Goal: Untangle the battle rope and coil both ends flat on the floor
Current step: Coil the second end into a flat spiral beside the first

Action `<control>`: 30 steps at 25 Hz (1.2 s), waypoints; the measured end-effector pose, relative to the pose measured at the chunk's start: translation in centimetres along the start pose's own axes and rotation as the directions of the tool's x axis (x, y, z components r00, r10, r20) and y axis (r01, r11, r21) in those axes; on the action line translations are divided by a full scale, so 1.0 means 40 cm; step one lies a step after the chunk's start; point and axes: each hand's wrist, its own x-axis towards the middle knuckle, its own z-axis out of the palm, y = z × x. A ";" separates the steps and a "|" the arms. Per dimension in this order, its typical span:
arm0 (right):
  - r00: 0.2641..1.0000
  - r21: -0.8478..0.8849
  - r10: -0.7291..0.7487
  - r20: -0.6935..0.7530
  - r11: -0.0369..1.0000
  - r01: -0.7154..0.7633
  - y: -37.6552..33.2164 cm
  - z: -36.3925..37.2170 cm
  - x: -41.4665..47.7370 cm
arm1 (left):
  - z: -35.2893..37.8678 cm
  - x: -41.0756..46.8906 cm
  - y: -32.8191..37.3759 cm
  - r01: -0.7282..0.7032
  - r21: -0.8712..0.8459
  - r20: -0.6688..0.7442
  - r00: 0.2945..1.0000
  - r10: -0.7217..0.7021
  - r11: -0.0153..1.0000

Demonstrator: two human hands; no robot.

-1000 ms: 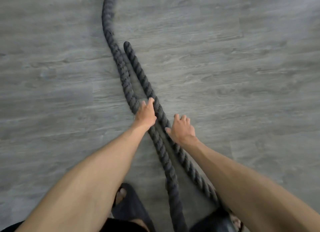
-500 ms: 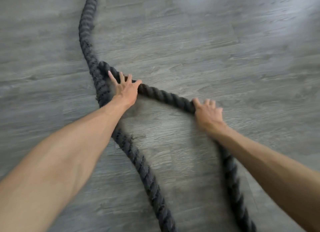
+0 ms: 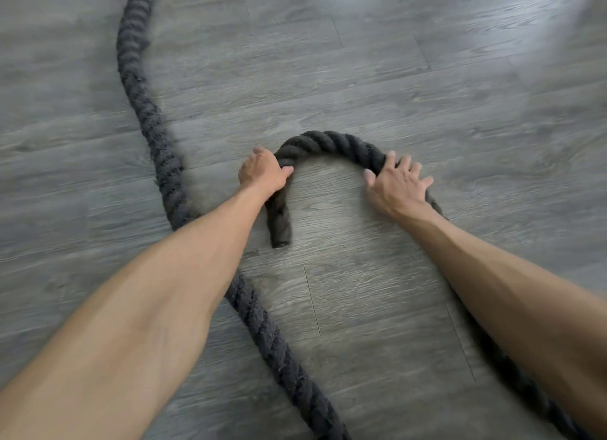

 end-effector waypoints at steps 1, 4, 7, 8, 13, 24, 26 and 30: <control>0.999 0.022 -0.008 0.039 1.000 0.007 -0.028 0.000 -0.022 | 0.009 0.001 -0.003 0.144 -0.198 0.060 0.989 -0.135 0.970; 0.979 0.058 -0.137 0.148 0.990 0.130 -0.099 0.001 -0.090 | 0.048 -0.009 0.007 0.441 -0.703 0.281 0.893 -0.351 0.558; 0.935 -0.005 -0.266 0.234 0.962 0.275 -0.120 0.017 -0.123 | 0.076 -0.026 -0.001 0.523 -0.811 0.400 0.822 -0.404 0.262; 0.929 -0.055 -0.297 0.221 0.947 0.316 -0.113 0.031 -0.128 | 0.063 -0.041 -0.003 0.530 -0.810 0.426 0.825 -0.371 0.250; 0.923 -0.020 -0.376 -0.086 0.927 0.375 -0.062 0.087 -0.137 | 0.043 -0.115 -0.026 0.497 -0.801 0.392 0.857 -0.335 0.334; 0.941 0.065 -0.304 -0.151 0.947 0.316 -0.065 0.088 -0.132 | 0.107 -0.216 -0.035 -0.611 0.476 -0.096 0.679 0.728 0.633; 0.936 0.044 -0.329 -0.124 0.941 0.336 -0.081 0.084 -0.148 | 0.107 -0.240 -0.027 -0.610 0.427 -0.105 0.700 0.707 0.667; 0.962 0.143 -0.262 -0.077 0.952 0.271 -0.109 0.059 -0.159 | 0.099 -0.255 0.018 -0.457 0.278 -0.062 0.869 0.490 0.845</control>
